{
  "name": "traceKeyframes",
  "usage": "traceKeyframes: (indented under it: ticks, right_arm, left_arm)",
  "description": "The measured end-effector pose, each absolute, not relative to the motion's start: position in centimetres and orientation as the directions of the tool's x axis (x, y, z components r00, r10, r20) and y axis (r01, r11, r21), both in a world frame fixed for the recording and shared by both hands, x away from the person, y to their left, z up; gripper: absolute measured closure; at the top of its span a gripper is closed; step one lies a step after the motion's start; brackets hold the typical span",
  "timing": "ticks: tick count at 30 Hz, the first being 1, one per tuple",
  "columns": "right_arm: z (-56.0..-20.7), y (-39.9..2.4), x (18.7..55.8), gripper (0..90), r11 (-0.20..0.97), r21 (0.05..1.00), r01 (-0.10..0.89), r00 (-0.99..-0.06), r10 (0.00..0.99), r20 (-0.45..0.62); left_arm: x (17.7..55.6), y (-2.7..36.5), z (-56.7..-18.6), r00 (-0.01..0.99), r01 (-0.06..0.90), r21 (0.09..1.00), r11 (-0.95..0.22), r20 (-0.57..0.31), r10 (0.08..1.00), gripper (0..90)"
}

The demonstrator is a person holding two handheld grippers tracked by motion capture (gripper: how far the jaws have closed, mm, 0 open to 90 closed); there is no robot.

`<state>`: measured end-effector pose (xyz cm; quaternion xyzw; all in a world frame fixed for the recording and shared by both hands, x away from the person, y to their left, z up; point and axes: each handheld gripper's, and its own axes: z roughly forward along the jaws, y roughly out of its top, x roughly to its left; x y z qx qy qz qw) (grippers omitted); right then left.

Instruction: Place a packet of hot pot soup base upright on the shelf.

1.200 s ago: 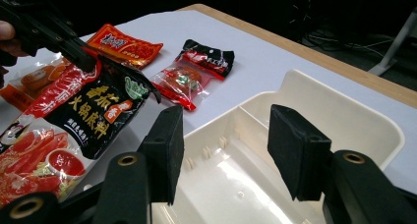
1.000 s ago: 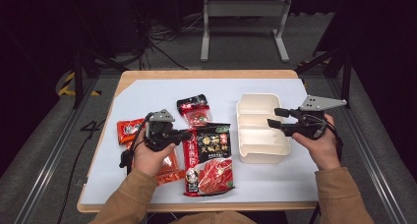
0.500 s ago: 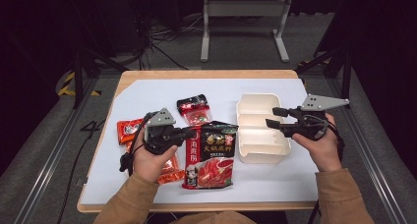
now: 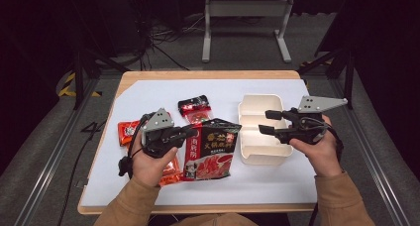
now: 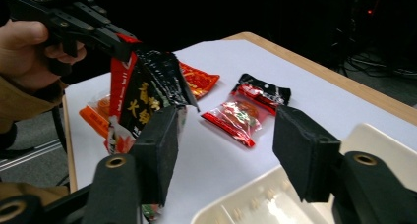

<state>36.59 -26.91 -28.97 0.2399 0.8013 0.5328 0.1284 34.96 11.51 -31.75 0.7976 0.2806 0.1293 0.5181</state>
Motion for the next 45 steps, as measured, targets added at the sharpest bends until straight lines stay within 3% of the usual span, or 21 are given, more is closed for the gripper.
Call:
traceKeyframes:
  ticks: [8,18,21,25,33,45]
  right_arm:
    - [-29.5,-23.7,37.0,32.0,0.324,0.912,0.251,-0.871,0.487,0.067]
    - [-30.6,-20.0,38.2,33.6,0.362,0.897,0.252,-0.905,0.416,0.087]
    - [-30.9,-19.2,38.5,37.5,0.376,0.892,0.252,-0.917,0.388,0.095]
    - [-30.9,-18.4,38.7,49.6,0.401,0.884,0.239,-0.939,0.327,0.106]
    - [-30.5,-17.9,39.1,69.0,0.429,0.868,0.251,-0.946,0.297,0.127]
    - [-29.3,-17.4,39.5,76.7,0.456,0.855,0.247,-0.943,0.315,0.105]
  left_arm:
    - [34.7,11.9,-31.4,0.805,0.297,0.921,-0.254,-0.098,0.585,86.1]
    - [34.2,12.2,-31.2,0.813,0.252,0.942,-0.224,-0.080,0.577,85.9]
    - [34.1,12.3,-31.1,0.820,0.249,0.944,-0.215,-0.087,0.566,85.9]
    - [33.9,12.3,-31.0,0.827,0.239,0.948,-0.211,-0.085,0.555,85.9]
    - [33.7,12.3,-30.9,0.832,0.230,0.952,-0.204,-0.083,0.549,85.7]
    - [33.9,12.8,-30.9,0.821,0.218,0.957,-0.193,-0.073,0.566,81.2]
